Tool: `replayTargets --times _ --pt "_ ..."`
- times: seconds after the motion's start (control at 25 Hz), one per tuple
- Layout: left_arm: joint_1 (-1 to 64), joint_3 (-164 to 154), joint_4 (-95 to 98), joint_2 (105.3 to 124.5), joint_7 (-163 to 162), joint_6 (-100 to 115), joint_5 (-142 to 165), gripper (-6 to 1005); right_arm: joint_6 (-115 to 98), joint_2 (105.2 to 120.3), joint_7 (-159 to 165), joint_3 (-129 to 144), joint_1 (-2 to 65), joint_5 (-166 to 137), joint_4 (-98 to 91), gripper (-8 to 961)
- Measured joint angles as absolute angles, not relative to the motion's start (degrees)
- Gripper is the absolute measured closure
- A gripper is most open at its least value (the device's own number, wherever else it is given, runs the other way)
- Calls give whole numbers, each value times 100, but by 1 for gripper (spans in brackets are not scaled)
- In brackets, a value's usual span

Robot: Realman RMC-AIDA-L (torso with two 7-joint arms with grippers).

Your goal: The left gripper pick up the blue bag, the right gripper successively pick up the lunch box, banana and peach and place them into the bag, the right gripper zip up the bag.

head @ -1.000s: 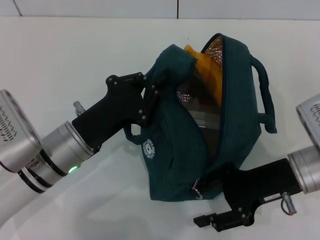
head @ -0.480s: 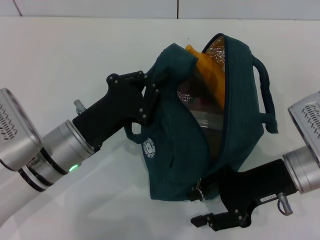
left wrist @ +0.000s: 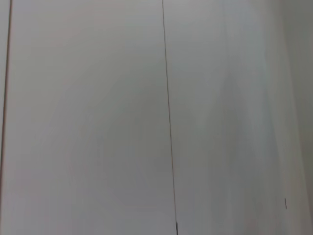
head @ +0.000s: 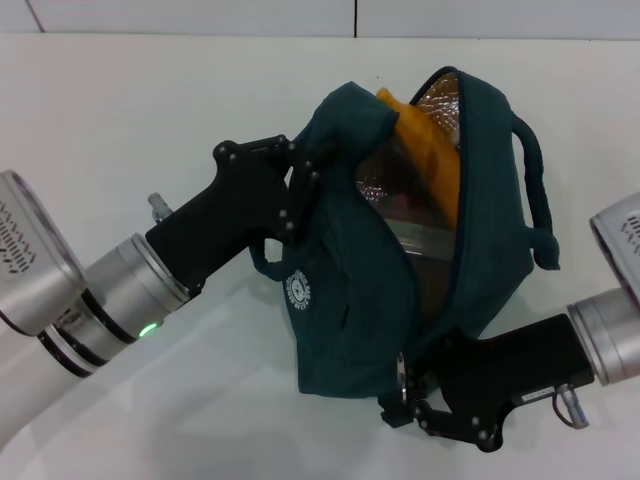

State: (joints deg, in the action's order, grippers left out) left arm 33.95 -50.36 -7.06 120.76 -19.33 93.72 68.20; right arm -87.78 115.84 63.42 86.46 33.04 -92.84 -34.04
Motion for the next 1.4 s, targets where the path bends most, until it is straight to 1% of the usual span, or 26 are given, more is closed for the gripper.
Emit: replayTargets --times 0.08,0.32,0.56,0.76,0.88,1.12,1.4 --pt "3406 -5035 -702 12076 -1933 9382 6817 881 -8832 11576 6214 8640 3288 -9231 -3400 867" --pt "3417 -5035 -646 12076 -1927 9349 6816 880 -9080 11542 5656 8443 3115 -8922 -3406 914" --pt "3400 -5074 -645 12076 -1790 9341 6868 879 -9646 11560 5086 7348 2923 -8794 -3301 914" --pt "3365 -5077 -681 12076 -1723 9350 6873 878 -9777 11546 4783 7244 2932 -8500 -3118 914" --pt "3344 -5070 -683 12076 -1752 9394 6874 657 -9777 11549 4776 7264 2954 -8505 -3117 914" --pt "3314 -4916 -686 12076 -1855 9581 6764 417 -9755 11549 4771 7413 3027 -8529 -3121 915" --pt "3345 -4544 -686 12076 -1919 9591 6724 366 -9595 11572 4762 7498 3044 -8573 -3114 915"
